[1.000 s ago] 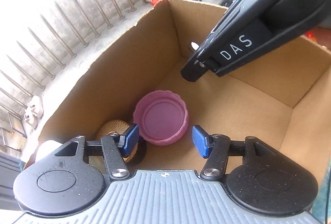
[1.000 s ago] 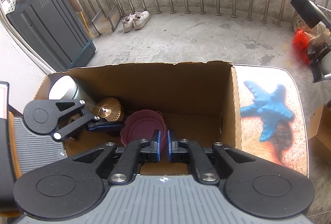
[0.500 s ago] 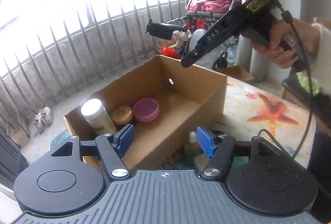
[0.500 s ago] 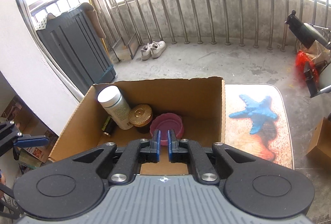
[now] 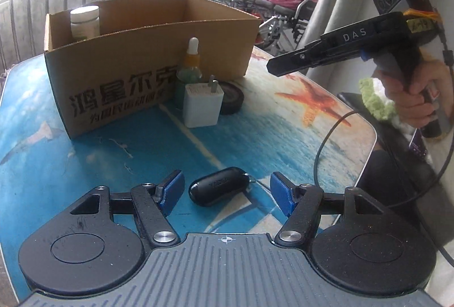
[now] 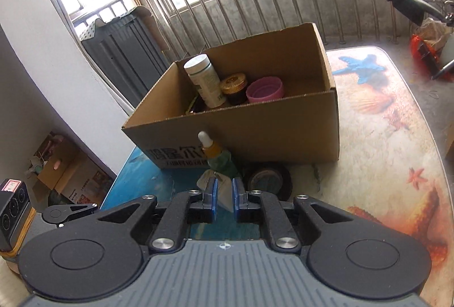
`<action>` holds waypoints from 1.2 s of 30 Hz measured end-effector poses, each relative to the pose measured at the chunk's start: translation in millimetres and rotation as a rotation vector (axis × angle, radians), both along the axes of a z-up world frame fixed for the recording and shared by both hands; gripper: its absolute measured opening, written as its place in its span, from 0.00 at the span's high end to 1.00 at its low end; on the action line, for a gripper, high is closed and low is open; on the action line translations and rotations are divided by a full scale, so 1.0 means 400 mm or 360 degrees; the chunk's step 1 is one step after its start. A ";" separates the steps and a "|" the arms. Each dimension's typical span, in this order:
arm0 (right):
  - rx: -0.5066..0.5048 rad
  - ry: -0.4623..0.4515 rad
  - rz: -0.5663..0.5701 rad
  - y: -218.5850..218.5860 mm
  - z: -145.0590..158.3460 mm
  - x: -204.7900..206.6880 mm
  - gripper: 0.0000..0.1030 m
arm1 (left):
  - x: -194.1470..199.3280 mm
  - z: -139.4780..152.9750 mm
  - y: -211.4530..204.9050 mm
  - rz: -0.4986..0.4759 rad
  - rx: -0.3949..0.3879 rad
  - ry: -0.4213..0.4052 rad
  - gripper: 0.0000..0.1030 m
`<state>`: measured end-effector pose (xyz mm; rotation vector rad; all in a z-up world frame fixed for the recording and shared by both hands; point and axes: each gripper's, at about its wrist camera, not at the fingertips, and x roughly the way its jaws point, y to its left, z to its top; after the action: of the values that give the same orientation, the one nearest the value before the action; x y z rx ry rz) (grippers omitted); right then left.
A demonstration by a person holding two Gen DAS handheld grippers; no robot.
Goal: Organize rigid objects
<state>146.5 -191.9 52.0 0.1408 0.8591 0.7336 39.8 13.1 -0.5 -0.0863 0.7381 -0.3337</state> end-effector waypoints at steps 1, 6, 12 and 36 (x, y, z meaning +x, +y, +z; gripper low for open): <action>0.0000 0.0015 0.0008 0.008 -0.015 -0.016 0.89 | 0.001 -0.012 -0.007 -0.0003 0.0036 -0.0010 0.35; 0.0030 0.0141 0.0062 0.039 -0.081 -0.077 0.89 | 0.010 -0.049 -0.037 -0.0064 0.0273 -0.0129 0.31; -0.0002 0.0211 0.0067 0.044 -0.124 -0.125 0.89 | 0.027 -0.083 -0.036 -0.0101 0.0205 -0.0107 0.44; 0.0150 0.0359 -0.0071 -0.011 -0.158 -0.117 0.54 | -0.002 -0.073 -0.095 -0.0123 0.0147 -0.0126 0.71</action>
<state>99.7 -196.2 -11.3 0.3306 1.0329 0.7251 38.9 -24.7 -29.5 0.0423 0.6785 -0.3742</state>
